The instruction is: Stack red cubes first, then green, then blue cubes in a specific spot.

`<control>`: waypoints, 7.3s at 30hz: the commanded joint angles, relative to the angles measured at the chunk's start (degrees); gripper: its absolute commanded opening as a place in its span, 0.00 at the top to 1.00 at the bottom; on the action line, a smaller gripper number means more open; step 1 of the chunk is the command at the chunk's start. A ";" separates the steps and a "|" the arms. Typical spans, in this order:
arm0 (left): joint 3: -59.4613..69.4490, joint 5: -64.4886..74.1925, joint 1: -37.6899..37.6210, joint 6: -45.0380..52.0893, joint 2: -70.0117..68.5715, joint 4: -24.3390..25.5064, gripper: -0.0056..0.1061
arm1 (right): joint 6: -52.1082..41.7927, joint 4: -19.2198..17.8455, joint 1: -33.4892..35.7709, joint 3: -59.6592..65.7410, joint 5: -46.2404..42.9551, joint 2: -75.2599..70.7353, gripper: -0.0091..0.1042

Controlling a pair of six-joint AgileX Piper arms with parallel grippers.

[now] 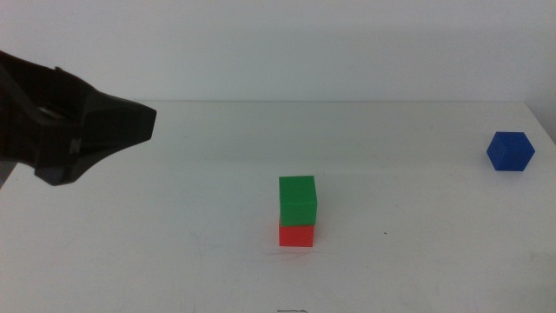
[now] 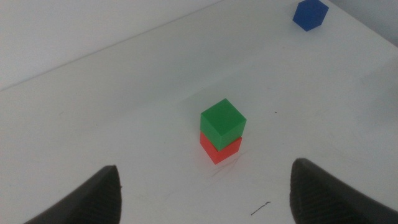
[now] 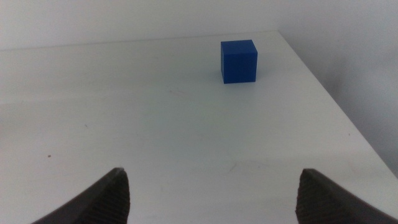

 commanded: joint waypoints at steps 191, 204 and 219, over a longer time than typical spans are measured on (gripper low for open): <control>-1.68 -4.00 -0.08 -0.26 0.16 -0.87 0.13 | 35.45 -12.03 47.62 -109.01 56.06 109.93 0.93; -1.68 -4.00 -0.08 -0.26 0.16 -0.87 0.13 | 35.33 -10.44 48.29 -109.01 55.88 111.72 0.93; -1.68 -4.00 -0.08 -0.26 0.16 -0.87 0.13 | 35.54 -9.99 48.63 -109.06 53.80 112.86 0.19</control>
